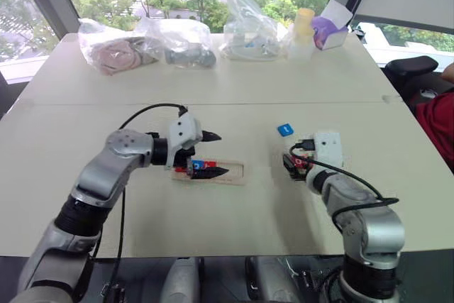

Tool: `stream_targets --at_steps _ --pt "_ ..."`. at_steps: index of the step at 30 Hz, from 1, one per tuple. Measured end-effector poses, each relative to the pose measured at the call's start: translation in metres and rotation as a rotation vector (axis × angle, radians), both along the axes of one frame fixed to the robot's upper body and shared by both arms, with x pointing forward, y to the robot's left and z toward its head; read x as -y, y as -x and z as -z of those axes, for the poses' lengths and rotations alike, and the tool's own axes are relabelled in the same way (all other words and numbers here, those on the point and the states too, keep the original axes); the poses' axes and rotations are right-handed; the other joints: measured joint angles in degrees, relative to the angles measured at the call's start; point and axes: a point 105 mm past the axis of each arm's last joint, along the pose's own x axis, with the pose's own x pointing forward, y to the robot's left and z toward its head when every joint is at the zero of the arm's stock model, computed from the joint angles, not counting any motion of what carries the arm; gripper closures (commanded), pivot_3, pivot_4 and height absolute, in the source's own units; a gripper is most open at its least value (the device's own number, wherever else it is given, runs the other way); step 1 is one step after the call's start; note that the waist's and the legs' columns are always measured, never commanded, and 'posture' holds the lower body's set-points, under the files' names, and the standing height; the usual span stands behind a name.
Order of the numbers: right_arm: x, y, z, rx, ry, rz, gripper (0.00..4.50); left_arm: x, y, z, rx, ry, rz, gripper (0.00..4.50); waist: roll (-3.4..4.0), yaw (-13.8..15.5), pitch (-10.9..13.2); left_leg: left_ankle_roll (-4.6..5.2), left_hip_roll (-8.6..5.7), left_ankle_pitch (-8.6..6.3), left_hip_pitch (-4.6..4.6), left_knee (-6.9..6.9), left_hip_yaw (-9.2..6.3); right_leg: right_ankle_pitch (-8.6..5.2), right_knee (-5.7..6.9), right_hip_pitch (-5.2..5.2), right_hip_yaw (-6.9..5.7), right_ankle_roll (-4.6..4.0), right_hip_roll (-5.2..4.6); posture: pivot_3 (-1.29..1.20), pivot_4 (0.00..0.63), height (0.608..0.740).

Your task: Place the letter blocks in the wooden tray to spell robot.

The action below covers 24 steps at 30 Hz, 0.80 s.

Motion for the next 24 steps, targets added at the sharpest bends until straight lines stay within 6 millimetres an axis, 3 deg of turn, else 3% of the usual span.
stream_targets --at_steps 3,4,9,14,21,24 --pt "0.005 0.001 -0.015 0.081 0.100 -0.277 0.04 -0.014 0.002 -0.006 -0.023 -0.010 -0.001 0.00 0.02 0.0 0.0 0.01 0.00 -0.01 0.02 -0.03 0.05 -0.02 -0.17 0.08 -0.02 0.02 0.00 0.00 0.150 0.740" --pt "0.013 0.007 -0.012 0.051 0.167 -0.447 0.04 -0.023 0.007 -0.009 -0.047 -0.025 0.005 0.00 -0.01 0.0 0.1 0.04 -0.02 -0.03 0.03 -0.03 0.10 -0.05 -0.27 0.17 -0.07 0.04 0.00 0.00 0.150 0.740" --pt "0.044 0.011 0.005 -0.052 0.255 -0.752 0.04 -0.042 0.019 -0.016 -0.080 -0.069 0.016 0.00 -0.05 -0.1 0.1 0.07 0.01 -0.04 0.06 0.02 0.16 -0.05 -0.30 0.24 -0.06 0.01 0.04 0.00 0.150 0.740" --pt "0.055 -0.007 0.001 0.007 0.294 -0.923 0.04 -0.055 0.026 -0.021 -0.069 -0.107 -0.015 0.00 -0.02 -0.4 0.1 0.07 0.06 -0.04 0.14 0.03 0.19 -0.03 -0.25 0.26 -0.03 -0.01 0.07 0.00 0.150 0.740" --pt "0.043 -0.024 0.018 -0.012 0.303 -1.092 0.04 -0.063 0.032 -0.021 -0.074 -0.099 -0.099 0.00 0.00 -0.2 0.1 0.07 0.07 -0.04 0.10 0.02 0.14 -0.01 -0.21 0.24 -0.04 0.03 0.02 0.00 0.150 0.740" --pt "0.041 -0.028 0.024 -0.027 0.307 -1.133 0.88 -0.064 0.033 -0.022 -0.064 -0.089 -0.136 0.00 0.00 0.1 0.1 0.06 0.08 -0.04 0.12 0.04 0.14 -0.01 -0.21 0.27 -0.03 0.02 -0.03 0.00 0.150 0.740"
